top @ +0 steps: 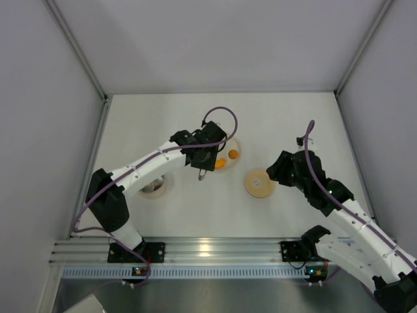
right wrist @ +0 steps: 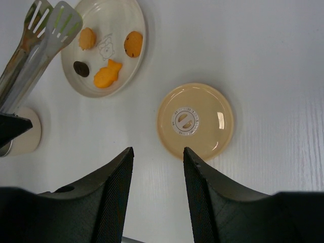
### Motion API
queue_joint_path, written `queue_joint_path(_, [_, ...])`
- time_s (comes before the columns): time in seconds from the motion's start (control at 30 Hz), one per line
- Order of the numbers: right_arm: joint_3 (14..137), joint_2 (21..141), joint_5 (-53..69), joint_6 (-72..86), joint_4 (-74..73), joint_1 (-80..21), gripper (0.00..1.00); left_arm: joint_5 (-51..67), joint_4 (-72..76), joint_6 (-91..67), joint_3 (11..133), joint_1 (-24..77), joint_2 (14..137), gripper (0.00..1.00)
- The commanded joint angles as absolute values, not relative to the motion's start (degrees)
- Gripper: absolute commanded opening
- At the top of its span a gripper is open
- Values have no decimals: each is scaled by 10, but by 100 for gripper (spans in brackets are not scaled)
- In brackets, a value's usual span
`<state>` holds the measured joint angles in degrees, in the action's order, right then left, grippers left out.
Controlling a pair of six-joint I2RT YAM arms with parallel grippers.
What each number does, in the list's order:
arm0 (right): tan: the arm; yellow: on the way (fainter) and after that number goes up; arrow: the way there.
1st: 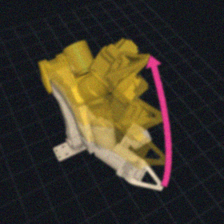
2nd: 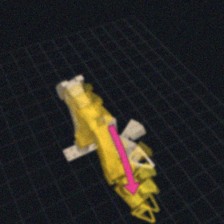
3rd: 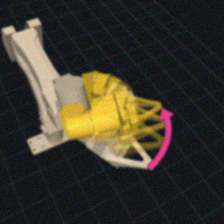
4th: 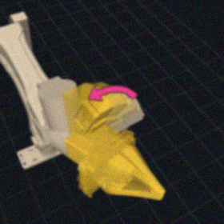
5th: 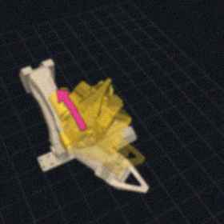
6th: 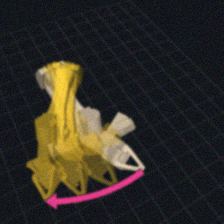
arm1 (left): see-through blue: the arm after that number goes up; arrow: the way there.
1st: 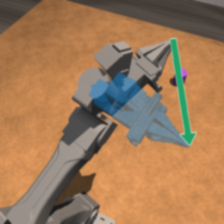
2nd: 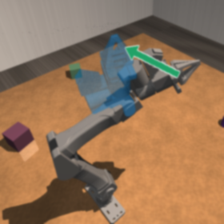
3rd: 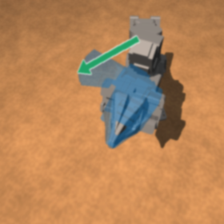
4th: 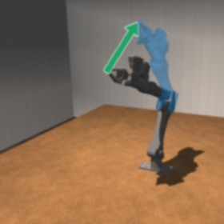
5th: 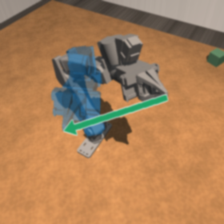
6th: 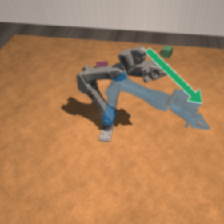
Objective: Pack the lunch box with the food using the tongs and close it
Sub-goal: Pick up the fake food from the plate, then place the fake food in the packing box.
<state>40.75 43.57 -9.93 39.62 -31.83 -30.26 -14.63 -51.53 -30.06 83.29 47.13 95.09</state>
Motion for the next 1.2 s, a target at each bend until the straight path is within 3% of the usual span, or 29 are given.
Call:
queue_joint_path(0.0, [415,439,-98,394,-299,-314,44,-162,-525,-305,813,470,902,38])
queue_joint_path(0.33, [418,442,-100,389,-298,-314,44,-162,-570,-344,680,470,716,39])
queue_joint_path(0.67, [419,458,-94,393,-283,-314,43,-171,-717,-390,636,470,520,41])
queue_joint_path(1.17, [409,483,-86,393,-257,-314,43,-200,-857,-481,560,470,367,43])
